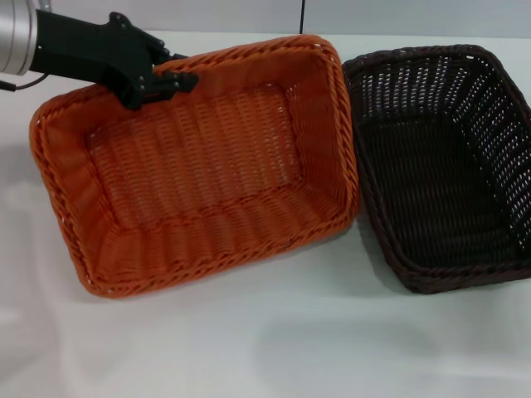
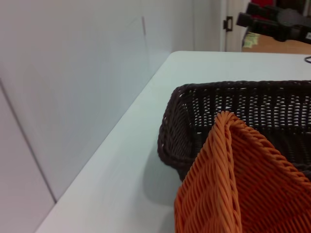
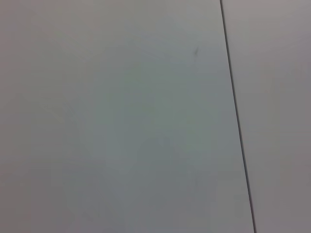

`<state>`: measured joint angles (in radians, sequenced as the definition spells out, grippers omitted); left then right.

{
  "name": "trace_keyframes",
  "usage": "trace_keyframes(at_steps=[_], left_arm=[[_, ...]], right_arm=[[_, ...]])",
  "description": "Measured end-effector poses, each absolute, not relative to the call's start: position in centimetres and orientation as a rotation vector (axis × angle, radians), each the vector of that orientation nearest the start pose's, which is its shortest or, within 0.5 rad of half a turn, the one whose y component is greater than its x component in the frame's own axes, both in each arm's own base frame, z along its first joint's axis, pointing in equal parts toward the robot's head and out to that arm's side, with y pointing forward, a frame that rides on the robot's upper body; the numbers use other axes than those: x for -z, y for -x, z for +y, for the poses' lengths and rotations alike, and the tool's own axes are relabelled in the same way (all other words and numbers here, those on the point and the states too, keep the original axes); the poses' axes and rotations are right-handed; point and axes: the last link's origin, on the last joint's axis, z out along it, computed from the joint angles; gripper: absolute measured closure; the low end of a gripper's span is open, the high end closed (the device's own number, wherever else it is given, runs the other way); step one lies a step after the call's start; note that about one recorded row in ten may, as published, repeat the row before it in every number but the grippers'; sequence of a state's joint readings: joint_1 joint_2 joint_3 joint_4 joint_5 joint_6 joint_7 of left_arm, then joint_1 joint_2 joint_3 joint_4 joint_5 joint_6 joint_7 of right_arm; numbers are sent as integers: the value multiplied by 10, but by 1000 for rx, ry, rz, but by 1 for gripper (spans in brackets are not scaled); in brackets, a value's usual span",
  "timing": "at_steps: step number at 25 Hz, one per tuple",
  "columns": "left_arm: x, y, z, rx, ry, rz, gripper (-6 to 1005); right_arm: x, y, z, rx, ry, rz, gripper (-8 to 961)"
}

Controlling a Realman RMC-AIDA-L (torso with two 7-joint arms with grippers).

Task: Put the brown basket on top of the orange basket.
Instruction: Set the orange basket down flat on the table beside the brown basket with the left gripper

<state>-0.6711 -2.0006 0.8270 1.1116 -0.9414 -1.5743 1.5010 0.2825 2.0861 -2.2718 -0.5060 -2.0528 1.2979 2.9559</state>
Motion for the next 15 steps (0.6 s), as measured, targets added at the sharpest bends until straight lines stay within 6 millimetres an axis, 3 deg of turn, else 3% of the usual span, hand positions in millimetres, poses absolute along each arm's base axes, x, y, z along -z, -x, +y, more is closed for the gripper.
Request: trace_keyframes(at_steps=[8,15], left_arm=[[-55,177,400,169,2805,28,775],[-46,170,404,155,2810,102,757]], right_arm=[[-4,-300,310,-770,1263,459,167],[-4,-302,309,-765,1264,459,167]])
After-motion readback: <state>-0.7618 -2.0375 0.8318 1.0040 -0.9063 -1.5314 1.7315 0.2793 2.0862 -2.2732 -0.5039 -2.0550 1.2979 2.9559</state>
